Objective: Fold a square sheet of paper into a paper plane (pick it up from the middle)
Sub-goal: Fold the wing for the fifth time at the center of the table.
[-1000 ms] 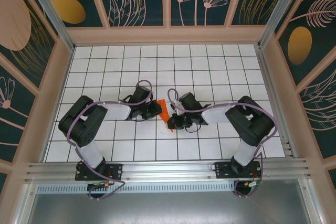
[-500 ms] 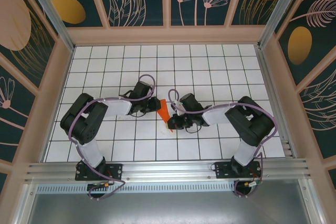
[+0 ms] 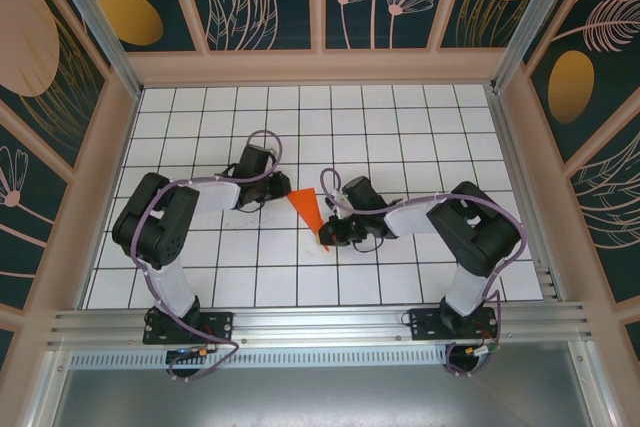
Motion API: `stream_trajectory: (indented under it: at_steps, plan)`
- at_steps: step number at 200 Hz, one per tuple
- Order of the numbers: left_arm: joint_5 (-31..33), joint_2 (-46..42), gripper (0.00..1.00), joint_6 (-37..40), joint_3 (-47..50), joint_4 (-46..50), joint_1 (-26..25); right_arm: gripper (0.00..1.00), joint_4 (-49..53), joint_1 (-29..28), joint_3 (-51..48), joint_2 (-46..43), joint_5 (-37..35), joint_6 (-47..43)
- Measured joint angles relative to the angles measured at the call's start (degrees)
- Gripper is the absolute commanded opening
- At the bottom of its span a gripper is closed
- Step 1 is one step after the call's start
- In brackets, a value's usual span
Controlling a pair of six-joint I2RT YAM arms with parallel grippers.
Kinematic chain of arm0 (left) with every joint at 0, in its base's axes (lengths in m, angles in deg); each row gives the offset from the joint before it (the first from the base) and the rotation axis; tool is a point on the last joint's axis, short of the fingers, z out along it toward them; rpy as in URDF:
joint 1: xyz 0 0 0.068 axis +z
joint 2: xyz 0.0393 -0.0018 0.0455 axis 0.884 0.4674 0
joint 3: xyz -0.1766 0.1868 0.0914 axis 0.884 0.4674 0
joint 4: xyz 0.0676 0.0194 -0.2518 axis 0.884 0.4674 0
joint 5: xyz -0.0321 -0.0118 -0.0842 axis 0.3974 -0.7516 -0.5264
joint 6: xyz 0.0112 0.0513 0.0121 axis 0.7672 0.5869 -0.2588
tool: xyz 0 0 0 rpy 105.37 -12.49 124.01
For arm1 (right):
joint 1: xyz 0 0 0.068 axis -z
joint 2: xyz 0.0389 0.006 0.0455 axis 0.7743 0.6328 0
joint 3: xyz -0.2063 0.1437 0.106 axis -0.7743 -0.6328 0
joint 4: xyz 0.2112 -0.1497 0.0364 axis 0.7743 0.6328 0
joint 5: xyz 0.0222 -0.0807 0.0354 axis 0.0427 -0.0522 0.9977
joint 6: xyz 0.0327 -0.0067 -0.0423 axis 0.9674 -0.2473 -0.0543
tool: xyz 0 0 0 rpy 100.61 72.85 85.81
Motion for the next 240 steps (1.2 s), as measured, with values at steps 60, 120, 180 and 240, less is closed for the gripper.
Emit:
stream_trajectory:
  at_steps: [60,120,180,240]
  plan:
    - [2.16,-5.60,0.22,0.59,-2.27,-0.02,2.62,0.05,3.06,0.52,4.90,3.52,2.12,0.02]
    - [-7.34,-13.09,0.18,-7.45,9.68,-11.63,-1.38,0.05,3.98,0.79,10.99,8.04,2.36,0.02]
    - [-8.79,-4.44,0.14,-11.50,10.34,-16.74,-6.27,0.05,4.24,0.98,11.28,8.24,2.64,-0.20]
    - [-7.23,-0.68,0.12,-12.33,10.67,-18.36,-6.62,0.05,4.24,1.01,11.30,8.24,2.75,-1.03]
